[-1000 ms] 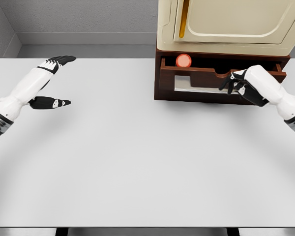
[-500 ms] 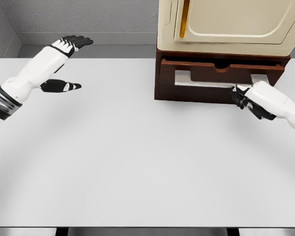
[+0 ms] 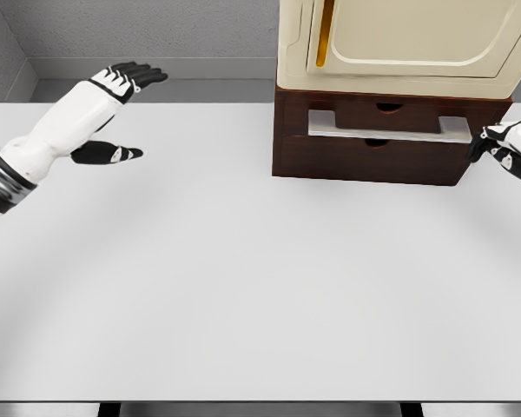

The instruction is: Put the switch into the drawer with left arm, and close the drawer with right arm

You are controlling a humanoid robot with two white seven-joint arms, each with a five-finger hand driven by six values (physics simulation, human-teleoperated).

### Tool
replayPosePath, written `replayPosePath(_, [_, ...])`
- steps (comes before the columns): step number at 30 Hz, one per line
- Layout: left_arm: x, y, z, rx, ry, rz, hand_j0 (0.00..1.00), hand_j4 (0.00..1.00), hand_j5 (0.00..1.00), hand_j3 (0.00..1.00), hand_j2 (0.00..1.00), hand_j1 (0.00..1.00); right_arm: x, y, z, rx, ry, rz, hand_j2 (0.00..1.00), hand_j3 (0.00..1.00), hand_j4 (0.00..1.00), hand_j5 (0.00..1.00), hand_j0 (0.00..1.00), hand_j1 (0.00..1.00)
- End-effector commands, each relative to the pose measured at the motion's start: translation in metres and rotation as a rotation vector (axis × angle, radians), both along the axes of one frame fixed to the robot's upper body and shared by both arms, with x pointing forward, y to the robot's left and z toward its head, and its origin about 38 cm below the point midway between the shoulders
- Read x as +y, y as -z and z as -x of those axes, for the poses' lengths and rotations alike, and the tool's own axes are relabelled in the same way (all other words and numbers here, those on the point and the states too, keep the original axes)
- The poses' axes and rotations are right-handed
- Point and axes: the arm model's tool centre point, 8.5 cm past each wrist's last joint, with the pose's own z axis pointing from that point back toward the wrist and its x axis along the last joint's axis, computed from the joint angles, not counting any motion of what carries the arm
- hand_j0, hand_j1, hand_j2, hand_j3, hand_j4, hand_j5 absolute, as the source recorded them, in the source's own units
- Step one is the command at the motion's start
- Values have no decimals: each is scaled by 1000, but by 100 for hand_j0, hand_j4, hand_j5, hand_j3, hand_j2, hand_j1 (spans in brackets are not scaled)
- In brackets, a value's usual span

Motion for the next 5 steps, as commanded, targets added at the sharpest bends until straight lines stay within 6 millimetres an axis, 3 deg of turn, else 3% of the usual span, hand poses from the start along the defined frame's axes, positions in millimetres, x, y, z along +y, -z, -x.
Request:
replayPosePath(1, [21, -6, 1, 5, -27, -39, 100, 100, 100, 100, 100, 100, -1, -1, 0, -1, 2, -4, 34, 34, 34, 34, 34, 34])
replayPosePath(5, [32, 8, 8, 47, -42, -64, 100, 100, 100, 100, 100, 100, -6, -3, 2, 2, 9, 8, 34, 34, 34, 34, 34, 34])
